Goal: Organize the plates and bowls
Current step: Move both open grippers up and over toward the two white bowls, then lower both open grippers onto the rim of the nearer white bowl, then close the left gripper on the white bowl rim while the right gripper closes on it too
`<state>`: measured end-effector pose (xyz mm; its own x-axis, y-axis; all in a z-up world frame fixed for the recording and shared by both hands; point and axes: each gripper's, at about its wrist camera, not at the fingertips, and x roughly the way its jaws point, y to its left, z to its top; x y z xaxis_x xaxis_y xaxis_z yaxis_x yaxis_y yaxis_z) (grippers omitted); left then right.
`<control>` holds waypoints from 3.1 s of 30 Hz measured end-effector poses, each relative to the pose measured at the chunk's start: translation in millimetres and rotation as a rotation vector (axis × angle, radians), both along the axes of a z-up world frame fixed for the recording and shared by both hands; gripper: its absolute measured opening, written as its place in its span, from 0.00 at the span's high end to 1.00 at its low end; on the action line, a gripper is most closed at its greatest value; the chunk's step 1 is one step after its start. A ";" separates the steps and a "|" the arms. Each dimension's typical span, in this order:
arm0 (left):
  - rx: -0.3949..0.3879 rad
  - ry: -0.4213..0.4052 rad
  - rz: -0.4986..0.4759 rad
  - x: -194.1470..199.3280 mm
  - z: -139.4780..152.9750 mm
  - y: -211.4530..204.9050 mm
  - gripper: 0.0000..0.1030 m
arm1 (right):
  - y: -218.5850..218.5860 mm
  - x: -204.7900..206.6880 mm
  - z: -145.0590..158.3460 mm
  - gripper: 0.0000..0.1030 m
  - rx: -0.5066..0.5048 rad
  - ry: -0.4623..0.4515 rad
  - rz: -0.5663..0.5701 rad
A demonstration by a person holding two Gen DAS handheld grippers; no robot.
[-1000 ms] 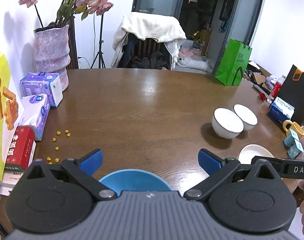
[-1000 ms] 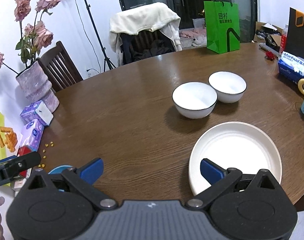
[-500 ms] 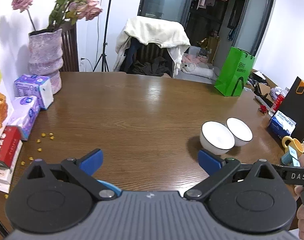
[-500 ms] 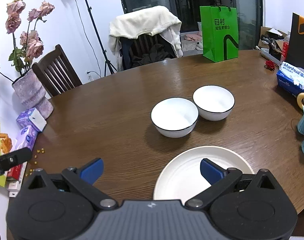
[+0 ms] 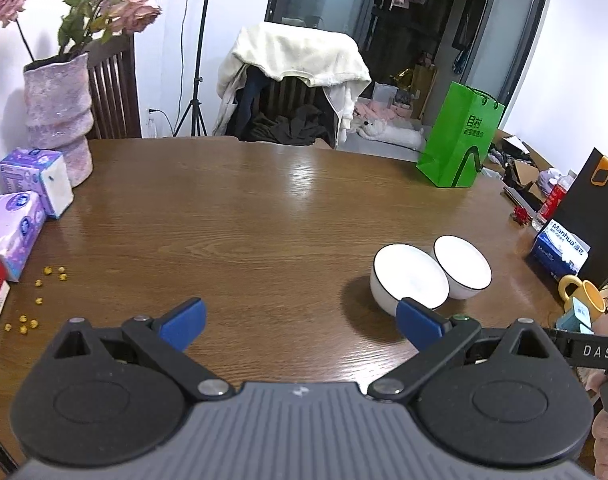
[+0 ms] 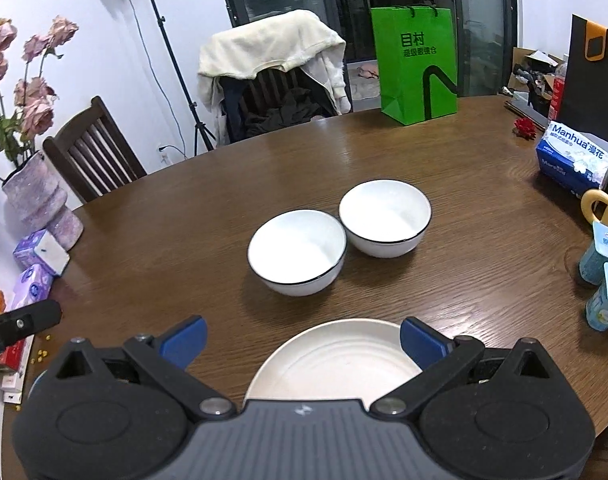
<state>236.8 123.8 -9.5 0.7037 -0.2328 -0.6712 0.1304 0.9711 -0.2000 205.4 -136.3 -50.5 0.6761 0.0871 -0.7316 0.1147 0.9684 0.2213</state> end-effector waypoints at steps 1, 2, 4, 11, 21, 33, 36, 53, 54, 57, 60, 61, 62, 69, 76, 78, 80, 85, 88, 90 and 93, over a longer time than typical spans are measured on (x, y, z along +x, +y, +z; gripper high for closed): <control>-0.004 0.001 -0.002 2.3 -0.2 -2.9 0.00 | -3.8 2.1 -1.3 0.00 0.001 0.004 -0.005; -0.008 0.001 -0.004 4.7 -0.2 -5.1 0.00 | -8.1 3.1 -2.2 0.00 0.003 0.007 -0.008; -0.010 0.000 -0.008 11.1 -0.7 -11.9 0.00 | -15.2 6.9 -4.2 0.00 0.002 0.014 -0.017; -0.008 0.014 -0.041 32.0 -4.9 -39.9 0.00 | -34.8 20.1 -6.3 0.00 -0.013 0.023 -0.036; 0.002 0.059 -0.060 68.4 -19.3 -70.1 0.00 | -52.3 50.1 -12.5 0.00 -0.005 0.036 -0.037; 0.029 0.120 -0.015 111.6 -42.2 -90.6 0.00 | -58.3 93.7 -32.0 0.02 0.037 0.068 -0.007; 0.033 0.131 -0.007 120.5 -47.1 -92.8 0.00 | -56.8 104.0 -38.2 0.03 0.044 0.084 0.000; 0.081 0.244 -0.014 170.9 -93.4 -111.8 0.00 | -51.7 153.1 -77.9 0.22 0.088 0.201 -0.006; 0.084 0.249 -0.018 172.3 -96.1 -114.1 0.00 | -51.2 155.5 -80.1 0.22 0.089 0.207 -0.005; 0.091 0.264 -0.028 176.9 -103.8 -118.6 0.00 | -50.9 163.3 -88.2 0.23 0.097 0.227 -0.006; 0.092 0.281 -0.032 182.1 -110.3 -121.1 0.01 | -49.7 169.7 -96.3 0.25 0.104 0.249 -0.004; 0.095 0.286 -0.034 183.4 -112.7 -122.3 0.01 | -49.6 170.8 -98.7 0.26 0.109 0.255 -0.001; 0.100 0.290 -0.036 184.7 -114.9 -122.5 0.02 | -49.0 172.8 -101.1 0.28 0.116 0.260 0.003; 0.109 0.331 -0.041 193.9 -130.5 -125.7 0.13 | -45.2 181.7 -113.2 0.36 0.126 0.285 0.014; 0.102 0.365 -0.057 199.1 -142.3 -128.1 0.29 | -44.7 187.7 -125.6 0.50 0.141 0.314 0.010; 0.100 0.376 -0.064 200.2 -144.5 -129.2 0.35 | -45.2 189.4 -128.0 0.51 0.145 0.318 0.009; 0.090 0.385 -0.075 201.4 -146.4 -130.0 0.41 | -43.7 189.6 -130.7 0.56 0.146 0.321 0.009; 0.047 0.386 -0.108 201.3 -145.4 -133.3 0.63 | -43.0 191.6 -135.6 0.71 0.149 0.331 0.009; 0.018 0.395 -0.137 201.0 -144.8 -136.5 0.82 | -41.4 192.3 -136.3 0.76 0.159 0.327 0.016; 0.021 0.397 -0.147 201.3 -144.3 -139.6 0.83 | -40.1 192.3 -135.5 0.81 0.166 0.323 0.025; 0.014 0.397 -0.144 202.4 -144.3 -140.6 0.84 | -36.6 192.7 -133.9 0.86 0.162 0.318 0.036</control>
<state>439.2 -16.8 -153.8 0.3504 -0.2992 -0.8875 0.1805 0.9514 -0.2495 398.1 -172.9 -184.4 0.4112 0.2391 -0.8796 0.1686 0.9284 0.3312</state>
